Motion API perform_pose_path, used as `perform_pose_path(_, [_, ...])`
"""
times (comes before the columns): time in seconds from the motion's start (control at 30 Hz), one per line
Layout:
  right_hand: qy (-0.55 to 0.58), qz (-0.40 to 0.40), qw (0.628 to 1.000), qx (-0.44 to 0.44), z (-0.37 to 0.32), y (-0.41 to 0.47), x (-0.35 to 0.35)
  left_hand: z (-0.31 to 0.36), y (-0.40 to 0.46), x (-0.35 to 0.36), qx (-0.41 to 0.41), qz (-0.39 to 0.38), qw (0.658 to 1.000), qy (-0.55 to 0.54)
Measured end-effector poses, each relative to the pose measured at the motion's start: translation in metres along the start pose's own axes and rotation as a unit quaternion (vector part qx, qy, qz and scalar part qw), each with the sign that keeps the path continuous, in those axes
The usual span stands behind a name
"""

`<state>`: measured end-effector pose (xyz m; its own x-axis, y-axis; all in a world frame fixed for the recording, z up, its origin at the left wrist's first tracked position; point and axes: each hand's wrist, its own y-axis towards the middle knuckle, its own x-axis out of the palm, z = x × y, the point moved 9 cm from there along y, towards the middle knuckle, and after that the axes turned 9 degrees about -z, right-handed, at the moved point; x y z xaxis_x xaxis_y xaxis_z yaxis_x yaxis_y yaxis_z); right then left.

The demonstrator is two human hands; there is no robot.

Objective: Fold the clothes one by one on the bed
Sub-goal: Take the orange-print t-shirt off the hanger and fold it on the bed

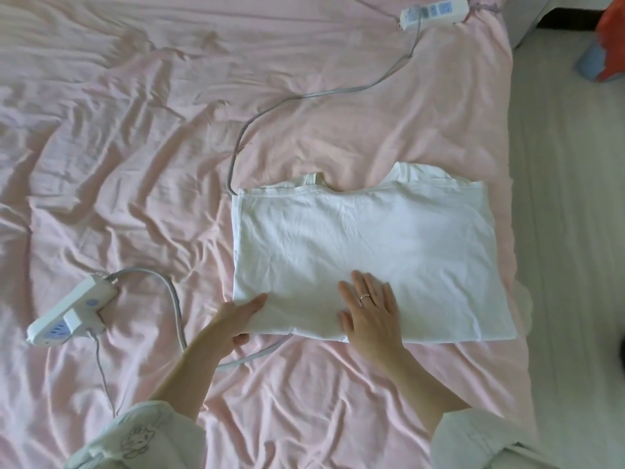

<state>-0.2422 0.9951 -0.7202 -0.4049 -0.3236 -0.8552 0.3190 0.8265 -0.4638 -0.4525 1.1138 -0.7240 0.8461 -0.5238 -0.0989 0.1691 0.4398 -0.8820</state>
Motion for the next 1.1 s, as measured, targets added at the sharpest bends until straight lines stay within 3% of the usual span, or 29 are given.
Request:
perform_pose_path(0.17, [0.146,-0.021,0.989,-0.005,0.001,0.005,-0.009,0.012,-0.014,0.001,0.084,-0.002,0.993,-0.082])
perform_pose_path(0.23, [0.255,-0.015,0.967,0.016,0.011,0.009,-0.022,0.037,-0.028,0.012,0.145,-0.009,0.983,-0.112])
perform_pose_path(0.27, [0.342,-0.015,0.938,0.054,0.018,0.012,-0.025,0.049,-0.034,0.018,0.17,-0.023,0.978,-0.115])
perform_pose_path(0.37, [0.636,-0.025,0.757,0.148,0.038,0.005,-0.035,0.096,-0.059,0.063,0.237,-0.101,0.962,-0.094])
perform_pose_path(0.47, [0.797,-0.083,0.58,0.144,0.05,0.0,-0.042,0.136,-0.085,0.123,0.296,-0.164,0.941,-0.02])
perform_pose_path(0.5, [0.836,-0.076,0.528,0.128,0.059,-0.004,-0.056,0.147,-0.094,0.148,0.315,-0.177,0.932,0.019])
perform_pose_path(0.57, [0.879,-0.046,0.466,0.09,0.085,-0.01,-0.082,0.159,-0.115,0.203,0.332,-0.222,0.91,0.113])
perform_pose_path(0.63, [0.88,-0.023,0.47,0.069,0.126,-0.021,-0.1,0.146,-0.133,0.27,0.302,-0.313,0.864,0.255])
perform_pose_path(0.67, [0.862,-0.024,0.502,0.067,0.146,-0.026,-0.103,0.132,-0.138,0.294,0.27,-0.357,0.838,0.311])
perform_pose_path(0.73, [0.796,-0.003,0.585,0.157,0.197,-0.046,-0.089,0.106,-0.137,0.321,0.218,-0.402,0.811,0.365])
perform_pose_path(0.77, [0.763,0.016,0.608,0.22,0.22,-0.057,-0.076,0.098,-0.129,0.323,0.207,-0.394,0.819,0.363])
perform_pose_path(0.83, [0.749,0.004,0.604,0.272,0.244,-0.069,-0.051,0.089,-0.105,0.314,0.198,-0.346,0.855,0.332])
perform_pose_path(0.9, [0.74,-0.049,0.62,0.257,0.231,-0.071,-0.049,0.082,-0.076,0.29,0.189,-0.266,0.893,0.31])
perform_pose_path(0.93, [0.717,-0.052,0.648,0.251,0.228,-0.071,-0.053,0.077,-0.062,0.275,0.186,-0.216,0.908,0.307])
perform_pose_path(1.03, [0.671,0.005,0.689,0.275,0.239,-0.07,-0.056,0.066,-0.028,0.228,0.171,-0.068,0.953,0.242])
perform_pose_path(1.1, [0.644,0.02,0.71,0.286,0.245,-0.069,-0.057,0.054,-0.018,0.214,0.13,-0.032,0.974,0.184])
